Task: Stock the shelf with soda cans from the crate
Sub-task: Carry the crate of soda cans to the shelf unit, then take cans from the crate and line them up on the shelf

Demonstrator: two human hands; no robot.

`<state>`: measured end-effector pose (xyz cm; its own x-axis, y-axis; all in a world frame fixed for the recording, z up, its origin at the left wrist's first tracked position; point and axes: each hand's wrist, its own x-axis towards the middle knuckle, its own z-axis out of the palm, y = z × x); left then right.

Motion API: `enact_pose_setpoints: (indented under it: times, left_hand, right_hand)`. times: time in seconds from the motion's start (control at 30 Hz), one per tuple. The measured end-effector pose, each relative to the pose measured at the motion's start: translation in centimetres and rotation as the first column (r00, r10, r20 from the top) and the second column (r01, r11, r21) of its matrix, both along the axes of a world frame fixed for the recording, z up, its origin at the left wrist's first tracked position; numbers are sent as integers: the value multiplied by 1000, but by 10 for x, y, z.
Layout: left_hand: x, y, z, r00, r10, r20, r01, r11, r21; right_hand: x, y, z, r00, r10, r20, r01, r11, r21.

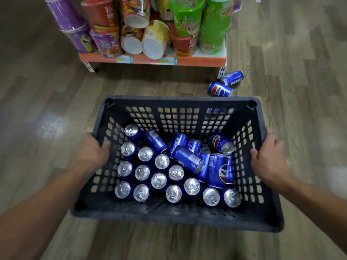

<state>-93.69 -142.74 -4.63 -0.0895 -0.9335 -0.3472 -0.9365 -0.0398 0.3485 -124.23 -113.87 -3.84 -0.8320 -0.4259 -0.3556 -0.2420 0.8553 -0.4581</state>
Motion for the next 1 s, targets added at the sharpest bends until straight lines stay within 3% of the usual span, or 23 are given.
enact_pose_setpoints:
  times: [0.1,0.27,0.47,0.7,0.83,0.9,1.0]
  left_hand:
    - [-5,23,4,995,-45,89,53,995,-89]
    - [-4,74,13,942,-232,243,254,965,-60]
    - [14,133,30,881,-446,154,432,894,117]
    - [20,186,82,899,-433,57,399,868,295]
    - [18,207,124,899,-437,19,394,827,401]
    - [13,211,144,911,-411,-23,379,817,434]
    - [4,213,167,939,-344,-29,318,830,458]
  right_hand:
    - [7,-1,8,987,135,-91,-127,988,93]
    - [29,11,12,897,400,-190,-335,893,300]
    - [63,42,30,858,505,-94,-467,844,263]
    - [96,60,90,823,519,230,-560,808,182]
    - [105,68,110,754,500,426,-607,778,162]
    - [109,76,105,727,517,452,-629,765,137]
    - [121,91,86,755,578,310,-650,721,238]
